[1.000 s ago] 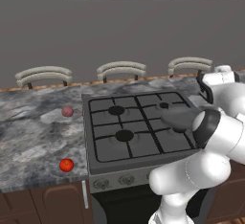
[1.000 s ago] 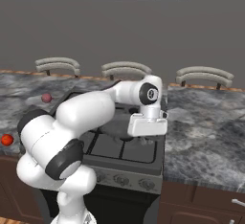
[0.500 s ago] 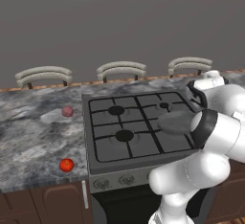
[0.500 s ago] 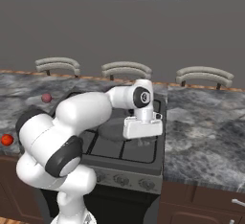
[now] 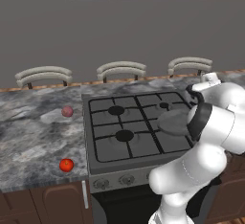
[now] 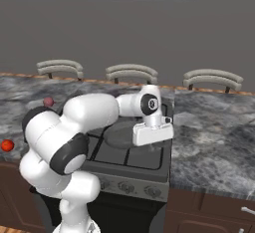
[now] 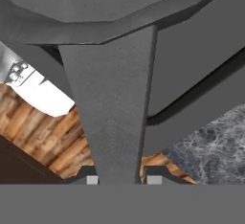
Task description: Place the pan on the front right burner on the stove. Then place the tomato and the onion in the pan and turn on the front right burner.
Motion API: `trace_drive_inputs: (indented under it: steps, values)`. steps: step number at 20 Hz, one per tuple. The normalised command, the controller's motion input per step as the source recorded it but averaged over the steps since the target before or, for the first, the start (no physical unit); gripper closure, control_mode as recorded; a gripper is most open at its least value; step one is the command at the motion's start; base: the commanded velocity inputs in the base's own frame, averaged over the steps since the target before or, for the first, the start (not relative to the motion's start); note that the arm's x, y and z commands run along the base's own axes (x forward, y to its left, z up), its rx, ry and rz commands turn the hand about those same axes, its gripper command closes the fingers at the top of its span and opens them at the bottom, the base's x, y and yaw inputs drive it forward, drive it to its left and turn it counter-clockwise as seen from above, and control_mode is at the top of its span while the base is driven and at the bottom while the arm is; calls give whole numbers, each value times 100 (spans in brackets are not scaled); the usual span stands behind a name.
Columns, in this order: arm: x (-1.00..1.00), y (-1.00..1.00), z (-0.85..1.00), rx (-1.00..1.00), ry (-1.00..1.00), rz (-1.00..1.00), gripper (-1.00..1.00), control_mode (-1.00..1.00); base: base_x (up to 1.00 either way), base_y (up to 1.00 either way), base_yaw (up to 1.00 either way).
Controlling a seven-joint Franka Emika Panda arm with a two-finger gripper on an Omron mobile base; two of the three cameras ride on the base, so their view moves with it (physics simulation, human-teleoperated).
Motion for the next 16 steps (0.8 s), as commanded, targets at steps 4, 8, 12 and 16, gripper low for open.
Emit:
trace_drive_inputs:
  steps: [4,8,12,16]
  values:
    - [43,4,-39,-3,0,0,100,-100,0,0,0]
    - [35,3,-40,-1,0,0,100,-100,0,0,0]
    - [12,1,-24,0,1,0,100,-100,0,0,0]
    - [0,0,0,0,0,0,100,-100,0,0,0]
